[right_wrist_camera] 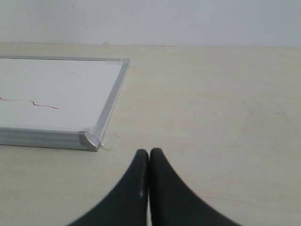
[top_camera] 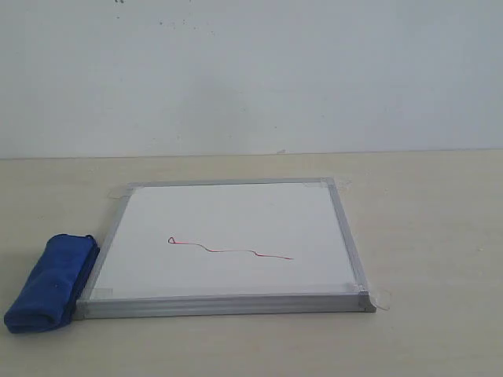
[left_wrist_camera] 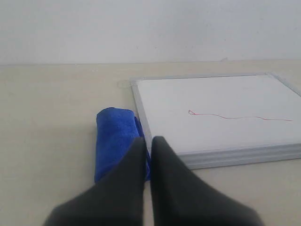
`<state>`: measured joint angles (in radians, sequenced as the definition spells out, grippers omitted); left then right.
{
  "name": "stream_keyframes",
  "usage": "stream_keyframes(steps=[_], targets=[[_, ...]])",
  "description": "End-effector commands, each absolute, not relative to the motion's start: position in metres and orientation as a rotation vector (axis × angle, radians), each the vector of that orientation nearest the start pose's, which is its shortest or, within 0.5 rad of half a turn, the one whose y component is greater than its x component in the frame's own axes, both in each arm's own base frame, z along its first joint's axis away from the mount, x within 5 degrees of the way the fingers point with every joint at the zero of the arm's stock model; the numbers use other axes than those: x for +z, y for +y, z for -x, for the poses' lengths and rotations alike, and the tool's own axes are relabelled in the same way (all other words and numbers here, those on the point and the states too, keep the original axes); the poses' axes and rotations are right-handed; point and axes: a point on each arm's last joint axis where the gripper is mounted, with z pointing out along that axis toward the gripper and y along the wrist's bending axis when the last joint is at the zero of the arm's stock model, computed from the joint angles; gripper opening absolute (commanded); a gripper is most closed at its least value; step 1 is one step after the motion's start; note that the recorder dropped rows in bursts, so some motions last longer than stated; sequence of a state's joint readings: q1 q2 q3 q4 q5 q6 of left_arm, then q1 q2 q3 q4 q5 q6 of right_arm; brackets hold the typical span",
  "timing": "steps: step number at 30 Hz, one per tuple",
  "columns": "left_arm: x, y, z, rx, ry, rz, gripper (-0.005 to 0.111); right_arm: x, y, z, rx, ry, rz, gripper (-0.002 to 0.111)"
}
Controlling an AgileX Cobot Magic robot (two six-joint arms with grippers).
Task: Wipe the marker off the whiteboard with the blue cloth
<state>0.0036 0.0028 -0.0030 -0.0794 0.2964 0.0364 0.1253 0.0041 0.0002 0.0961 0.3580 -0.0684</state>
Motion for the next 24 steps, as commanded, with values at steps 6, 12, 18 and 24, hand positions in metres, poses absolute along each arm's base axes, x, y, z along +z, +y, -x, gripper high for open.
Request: stream_keyframes(steps=[6,12,18,24], targets=[[0.187,-0.002,-0.055,-0.053,1.771,0.021,0.004,0.181,0.009,-0.052,0.131,1.835,0.113,0.000],[0.201,-0.004,-0.053,-0.109,1.747,0.053,0.004,0.181,0.009,-0.052,0.131,1.835,0.113,0.000],[0.258,-0.007,-0.036,-0.156,1.681,0.042,0.004,0.181,0.009,-0.052,0.131,1.835,0.113,0.000],[0.298,-0.013,-0.020,-0.313,1.565,0.089,0.004,0.181,0.009,-0.052,0.131,1.835,0.113,0.000]])
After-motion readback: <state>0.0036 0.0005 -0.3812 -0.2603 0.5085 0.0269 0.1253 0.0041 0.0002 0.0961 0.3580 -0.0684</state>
